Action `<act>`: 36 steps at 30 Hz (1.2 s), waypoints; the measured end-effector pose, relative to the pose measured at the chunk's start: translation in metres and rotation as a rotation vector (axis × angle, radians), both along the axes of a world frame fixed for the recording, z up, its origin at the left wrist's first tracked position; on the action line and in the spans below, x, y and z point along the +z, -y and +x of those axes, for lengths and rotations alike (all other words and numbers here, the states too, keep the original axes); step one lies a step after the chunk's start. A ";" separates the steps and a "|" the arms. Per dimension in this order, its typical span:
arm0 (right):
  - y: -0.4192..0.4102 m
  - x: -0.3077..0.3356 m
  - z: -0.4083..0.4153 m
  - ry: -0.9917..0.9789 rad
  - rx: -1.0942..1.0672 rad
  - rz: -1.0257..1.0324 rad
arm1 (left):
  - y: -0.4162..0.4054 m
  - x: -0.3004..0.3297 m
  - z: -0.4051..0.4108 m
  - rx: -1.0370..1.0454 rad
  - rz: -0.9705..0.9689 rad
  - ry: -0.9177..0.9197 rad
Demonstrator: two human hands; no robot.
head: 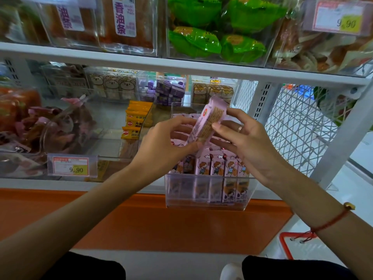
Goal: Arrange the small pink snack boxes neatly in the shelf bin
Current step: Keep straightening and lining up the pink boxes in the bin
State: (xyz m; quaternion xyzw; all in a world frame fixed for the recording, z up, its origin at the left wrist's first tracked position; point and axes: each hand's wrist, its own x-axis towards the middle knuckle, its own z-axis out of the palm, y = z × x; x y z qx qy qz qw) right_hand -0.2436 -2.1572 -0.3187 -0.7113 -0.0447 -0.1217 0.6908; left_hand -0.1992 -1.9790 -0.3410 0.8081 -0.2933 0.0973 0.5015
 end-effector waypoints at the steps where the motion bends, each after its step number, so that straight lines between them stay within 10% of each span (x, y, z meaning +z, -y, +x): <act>1: 0.000 0.000 0.000 -0.002 -0.007 -0.009 | 0.000 0.000 -0.001 0.023 -0.007 0.023; 7: -0.002 0.000 -0.001 -0.071 -0.058 -0.078 | 0.001 0.003 -0.007 0.128 0.093 0.319; 16: 0.014 0.000 0.001 -0.081 0.222 0.213 | 0.003 0.011 -0.006 -0.126 0.129 -0.070; 24: 0.021 -0.008 0.002 0.051 0.096 -0.200 | -0.004 0.004 -0.001 0.006 0.054 0.179; 36: 0.012 -0.003 -0.001 0.156 0.074 -0.177 | 0.002 0.001 -0.004 0.035 0.275 0.344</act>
